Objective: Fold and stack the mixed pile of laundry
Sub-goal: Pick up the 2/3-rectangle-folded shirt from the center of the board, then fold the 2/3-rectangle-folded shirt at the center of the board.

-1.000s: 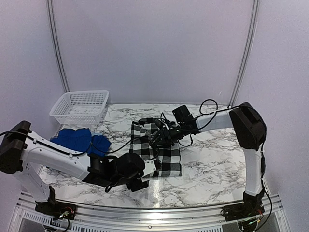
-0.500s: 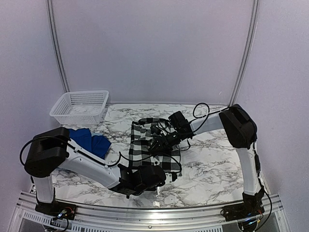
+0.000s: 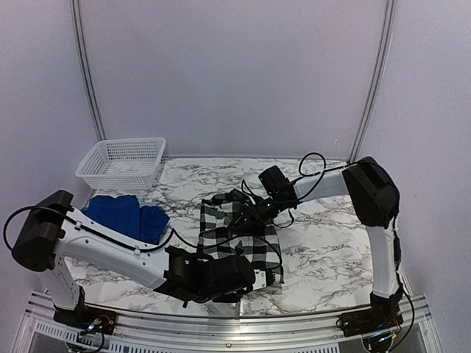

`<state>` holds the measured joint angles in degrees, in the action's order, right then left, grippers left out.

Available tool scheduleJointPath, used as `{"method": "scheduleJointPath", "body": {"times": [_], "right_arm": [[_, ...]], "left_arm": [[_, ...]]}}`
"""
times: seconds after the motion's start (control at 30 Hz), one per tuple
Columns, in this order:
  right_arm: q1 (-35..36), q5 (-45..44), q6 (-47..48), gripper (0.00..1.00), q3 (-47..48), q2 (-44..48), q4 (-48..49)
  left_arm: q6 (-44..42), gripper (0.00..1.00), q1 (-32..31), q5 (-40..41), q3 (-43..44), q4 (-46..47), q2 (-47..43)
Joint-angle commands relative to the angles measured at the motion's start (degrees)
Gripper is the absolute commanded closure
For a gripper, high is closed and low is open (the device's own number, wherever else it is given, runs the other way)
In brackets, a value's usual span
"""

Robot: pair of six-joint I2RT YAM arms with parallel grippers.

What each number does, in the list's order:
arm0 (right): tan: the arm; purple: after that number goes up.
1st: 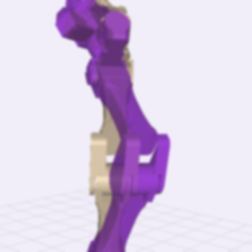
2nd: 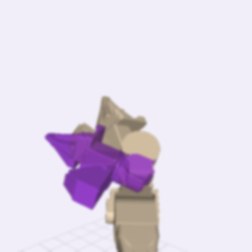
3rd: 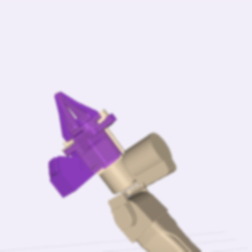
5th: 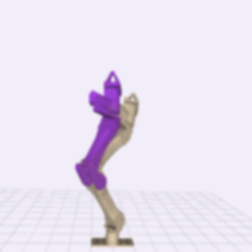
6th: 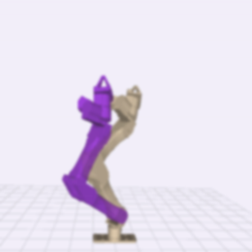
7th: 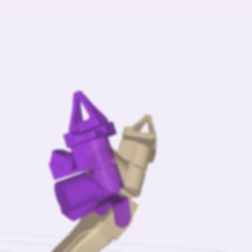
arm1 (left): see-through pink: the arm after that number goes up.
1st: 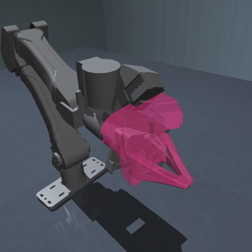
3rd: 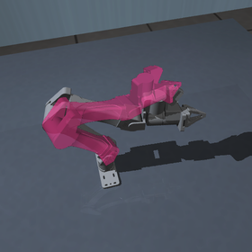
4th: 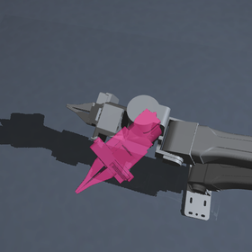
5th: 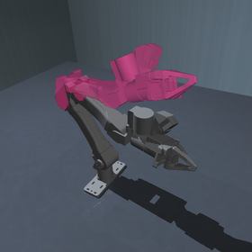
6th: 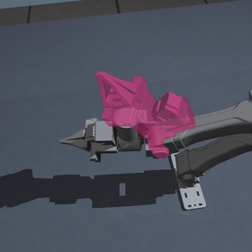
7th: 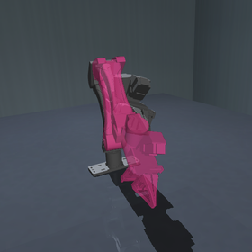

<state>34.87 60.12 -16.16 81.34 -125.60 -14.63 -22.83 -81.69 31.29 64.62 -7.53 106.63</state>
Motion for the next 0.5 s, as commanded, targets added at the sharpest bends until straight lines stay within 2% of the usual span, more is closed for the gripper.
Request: {"method": "scheduleJointPath", "body": {"times": [0.0,0.13,0.33,0.47], "right_arm": [[-1.6,-0.9,2.4,0.58,4.0,2.5,-3.0],[-0.2,0.2,4.2,0.61,2.8,0.5,-3.5],[3.7,-0.7,6.2,0.68,-4.8,-0.6,-1.1],[7.9,-0.4,5.6,0.7,-10.8,1.8,2.1]], "left_arm": [[8.9,1.0,-2.2,-7.1,-0.2,-9.0,-7.8],[10.5,1.0,-2.2,-8.3,2.7,-13.5,-10.0],[10.7,1.0,-2.1,-9.0,7.2,-18.5,-12.6],[9.5,1.0,-0.7,-8.9,11.4,-21.7,-12.4]]}}
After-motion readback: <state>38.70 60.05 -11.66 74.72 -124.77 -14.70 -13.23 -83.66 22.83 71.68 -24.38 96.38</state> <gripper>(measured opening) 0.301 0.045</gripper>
